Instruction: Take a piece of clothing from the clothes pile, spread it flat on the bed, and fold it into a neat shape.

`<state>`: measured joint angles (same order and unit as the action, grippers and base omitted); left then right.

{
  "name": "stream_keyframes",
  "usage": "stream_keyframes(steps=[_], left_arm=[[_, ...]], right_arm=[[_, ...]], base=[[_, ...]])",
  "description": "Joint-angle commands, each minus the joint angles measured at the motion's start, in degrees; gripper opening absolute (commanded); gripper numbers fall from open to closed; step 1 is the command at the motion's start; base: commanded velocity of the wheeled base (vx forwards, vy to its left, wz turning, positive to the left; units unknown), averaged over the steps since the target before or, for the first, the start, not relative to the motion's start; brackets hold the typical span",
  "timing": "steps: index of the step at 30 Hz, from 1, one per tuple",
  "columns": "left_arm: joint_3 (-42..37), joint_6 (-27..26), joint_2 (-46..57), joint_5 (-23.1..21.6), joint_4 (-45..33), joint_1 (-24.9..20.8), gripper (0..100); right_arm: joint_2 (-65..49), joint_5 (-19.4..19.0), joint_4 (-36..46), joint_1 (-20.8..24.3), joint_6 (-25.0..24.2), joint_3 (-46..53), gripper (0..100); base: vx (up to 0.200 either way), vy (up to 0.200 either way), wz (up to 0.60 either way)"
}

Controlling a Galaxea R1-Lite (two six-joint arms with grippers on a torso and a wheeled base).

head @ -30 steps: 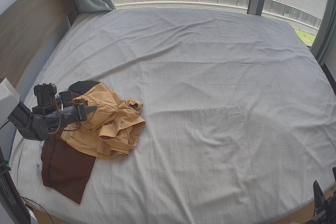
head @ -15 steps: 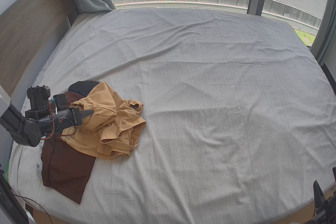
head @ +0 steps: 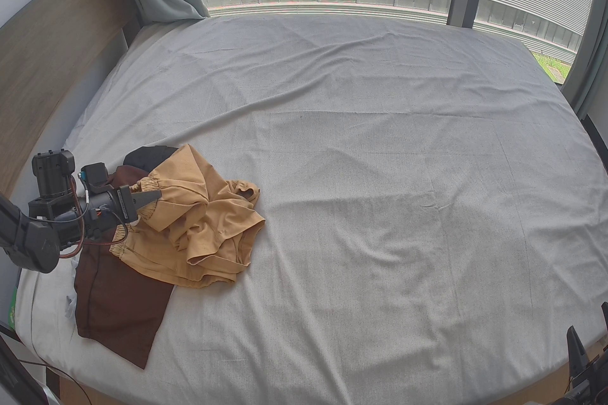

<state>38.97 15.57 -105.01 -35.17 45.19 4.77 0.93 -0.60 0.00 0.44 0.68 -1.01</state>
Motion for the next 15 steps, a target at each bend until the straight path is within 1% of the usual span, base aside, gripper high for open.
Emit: stream_keyframes(steps=[1, 4, 8, 12, 15], left_arm=[[-1.88, 0.25, 1.83, 0.01, 1.66, -0.11, 0], [-2.41, 0.96, 1.91, -0.07, 1.92, -0.20, 0], [-2.41, 5.44, 2.18, 0.01, 3.24, -0.64, 0], [-3.03, 8.25, 3.85, 0.01, 4.82, -1.16, 0], [-3.99, 10.71, 5.78, 0.37, 5.00, -2.57, 0]], right_arm=[[-0.84, -0.02, 0.00, 0.09, 0.02, 1.01, 100], [-0.84, -0.02, 0.00, 0.09, 0.02, 1.01, 100], [-0.84, -0.02, 0.00, 0.09, 0.02, 1.01, 100], [-0.84, -0.02, 0.00, 0.09, 0.02, 1.01, 100], [-0.75, -0.02, 0.00, 0.00, 0.02, 1.01, 100]], base=[[0.000, 0.000, 0.00], [0.000, 0.000, 0.00], [0.000, 0.000, 0.00], [0.000, 0.000, 0.00], [0.000, 0.000, 0.00]])
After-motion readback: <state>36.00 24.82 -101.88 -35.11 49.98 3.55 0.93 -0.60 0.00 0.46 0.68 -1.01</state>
